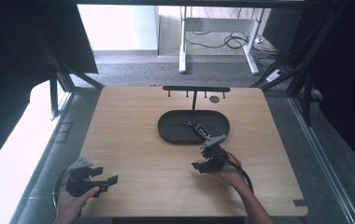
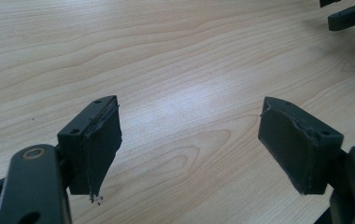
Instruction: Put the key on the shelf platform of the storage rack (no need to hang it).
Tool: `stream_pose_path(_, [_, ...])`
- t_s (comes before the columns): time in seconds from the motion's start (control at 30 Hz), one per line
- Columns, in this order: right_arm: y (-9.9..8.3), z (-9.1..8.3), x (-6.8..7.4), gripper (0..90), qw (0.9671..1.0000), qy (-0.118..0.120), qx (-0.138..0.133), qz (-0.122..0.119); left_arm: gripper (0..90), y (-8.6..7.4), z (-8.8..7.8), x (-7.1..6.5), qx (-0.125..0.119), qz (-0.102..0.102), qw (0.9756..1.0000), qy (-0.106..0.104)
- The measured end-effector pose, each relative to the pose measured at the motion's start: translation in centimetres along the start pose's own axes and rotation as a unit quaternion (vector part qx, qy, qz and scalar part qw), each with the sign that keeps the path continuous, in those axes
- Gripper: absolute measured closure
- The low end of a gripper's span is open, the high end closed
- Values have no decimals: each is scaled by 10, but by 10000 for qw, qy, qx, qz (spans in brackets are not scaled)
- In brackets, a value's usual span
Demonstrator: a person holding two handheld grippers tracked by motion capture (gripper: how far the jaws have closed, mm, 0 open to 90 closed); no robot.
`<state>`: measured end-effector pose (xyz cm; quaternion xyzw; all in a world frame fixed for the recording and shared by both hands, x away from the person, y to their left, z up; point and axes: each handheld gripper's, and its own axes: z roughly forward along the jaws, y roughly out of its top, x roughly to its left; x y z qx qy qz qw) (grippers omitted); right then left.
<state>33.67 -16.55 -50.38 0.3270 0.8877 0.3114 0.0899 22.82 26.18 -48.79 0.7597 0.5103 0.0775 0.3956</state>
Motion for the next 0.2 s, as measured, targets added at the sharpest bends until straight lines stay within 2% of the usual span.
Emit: stream_pose_path(0.2, [0, -3, -3, 362, 9999, -25, -120, 32, 216, 1, 0, 0, -8, 3, 10000, -15])
